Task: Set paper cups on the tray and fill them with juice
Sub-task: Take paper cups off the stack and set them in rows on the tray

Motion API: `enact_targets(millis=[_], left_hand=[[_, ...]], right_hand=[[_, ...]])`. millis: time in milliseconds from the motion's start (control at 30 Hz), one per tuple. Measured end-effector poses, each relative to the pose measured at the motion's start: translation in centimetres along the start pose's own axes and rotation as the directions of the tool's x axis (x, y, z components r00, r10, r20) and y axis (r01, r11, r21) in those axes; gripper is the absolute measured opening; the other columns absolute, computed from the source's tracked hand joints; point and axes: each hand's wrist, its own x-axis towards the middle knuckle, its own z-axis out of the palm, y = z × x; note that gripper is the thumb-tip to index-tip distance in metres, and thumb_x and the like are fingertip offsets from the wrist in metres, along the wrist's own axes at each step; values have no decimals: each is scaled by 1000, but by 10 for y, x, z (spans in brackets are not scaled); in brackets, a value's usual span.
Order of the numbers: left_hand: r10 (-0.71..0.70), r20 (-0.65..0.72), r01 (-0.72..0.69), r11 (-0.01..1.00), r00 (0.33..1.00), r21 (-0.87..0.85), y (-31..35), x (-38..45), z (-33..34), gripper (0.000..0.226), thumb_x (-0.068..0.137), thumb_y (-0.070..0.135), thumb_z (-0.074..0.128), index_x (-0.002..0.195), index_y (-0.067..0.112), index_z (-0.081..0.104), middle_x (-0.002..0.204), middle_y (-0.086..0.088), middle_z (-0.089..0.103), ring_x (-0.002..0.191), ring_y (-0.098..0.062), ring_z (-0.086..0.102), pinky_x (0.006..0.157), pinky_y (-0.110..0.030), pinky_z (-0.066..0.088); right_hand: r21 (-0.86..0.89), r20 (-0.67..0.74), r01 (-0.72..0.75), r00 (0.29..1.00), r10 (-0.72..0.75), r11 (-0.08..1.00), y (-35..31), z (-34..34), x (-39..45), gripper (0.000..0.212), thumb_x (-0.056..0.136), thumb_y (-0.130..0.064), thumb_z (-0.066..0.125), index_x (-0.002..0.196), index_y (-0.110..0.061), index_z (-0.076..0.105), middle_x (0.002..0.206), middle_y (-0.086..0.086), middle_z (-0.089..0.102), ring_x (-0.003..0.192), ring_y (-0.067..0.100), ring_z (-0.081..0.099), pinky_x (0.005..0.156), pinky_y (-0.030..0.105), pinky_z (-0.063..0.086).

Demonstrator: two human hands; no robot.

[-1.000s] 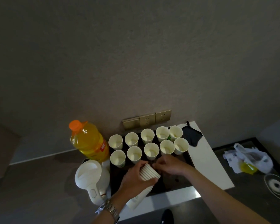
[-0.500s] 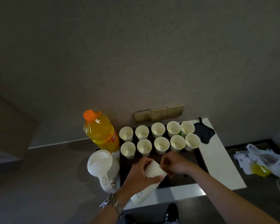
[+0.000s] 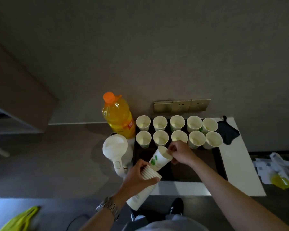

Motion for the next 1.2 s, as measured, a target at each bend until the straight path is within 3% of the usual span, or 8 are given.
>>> enact_targets(millis=[167, 433, 633, 967, 1067, 1200], left_hand=[[-68, -76, 66, 998, 995, -21, -15, -9, -13, 64, 59, 64, 86, 109, 38, 55, 100, 15, 67, 91, 4, 62, 76, -20, 54], [-106, -35, 105, 994, 994, -39, -21, -19, -16, 63, 63, 56, 88, 113, 36, 55, 105, 17, 61, 95, 5, 58, 75, -13, 44], [-91, 11, 91, 996, 996, -17, -22, -18, -21, 65, 65, 58, 86, 116, 37, 52, 109, 19, 58, 99, 6, 54, 75, -12, 41], [-14, 76, 15, 1000, 997, -11, -32, -13, -23, 65, 64, 64, 81, 115, 43, 46, 112, 21, 57, 104, 3, 54, 83, -15, 44], [15, 79, -13, 1000, 997, -23, -33, -12, -24, 66, 63, 66, 81, 114, 45, 46, 112, 21, 57, 104, 3, 55, 83, -15, 45], [72, 76, -71, 997, 994, -24, -35, -9, -25, 69, 60, 71, 80, 117, 47, 49, 112, 19, 60, 104, 1, 57, 87, -19, 50]], right_hand=[[44, -43, -31, 999, 32, 999, -14, 39, 12, 9, 99, -11, 59, 103, -3, 58, 93, 16, 67, 65, 28, 72, 54, 37, 61], [88, -153, -47, 986, 60, 995, -26, 74, 16, 5, 97, -9, 57, 92, -10, 59, 75, 12, 70, 53, 22, 71, 56, 40, 63], [136, -155, -48, 985, 69, 990, -27, 88, 11, 8, 98, -16, 61, 96, -9, 57, 84, 10, 70, 55, 22, 72, 57, 39, 63], [211, -171, -84, 978, 122, 974, -35, 97, -7, 26, 94, -31, 69, 97, -7, 57, 80, 11, 70, 53, 23, 70, 55, 38, 61], [159, -237, -65, 966, 102, 985, -35, 96, -15, 31, 95, -42, 64, 90, -11, 60, 70, 10, 71, 53, 25, 70, 56, 42, 61], [-50, -367, -28, 930, 7, 998, -34, 92, -28, 30, 96, -46, 59, 78, -21, 62, 68, -5, 66, 64, 11, 65, 65, 36, 55]])
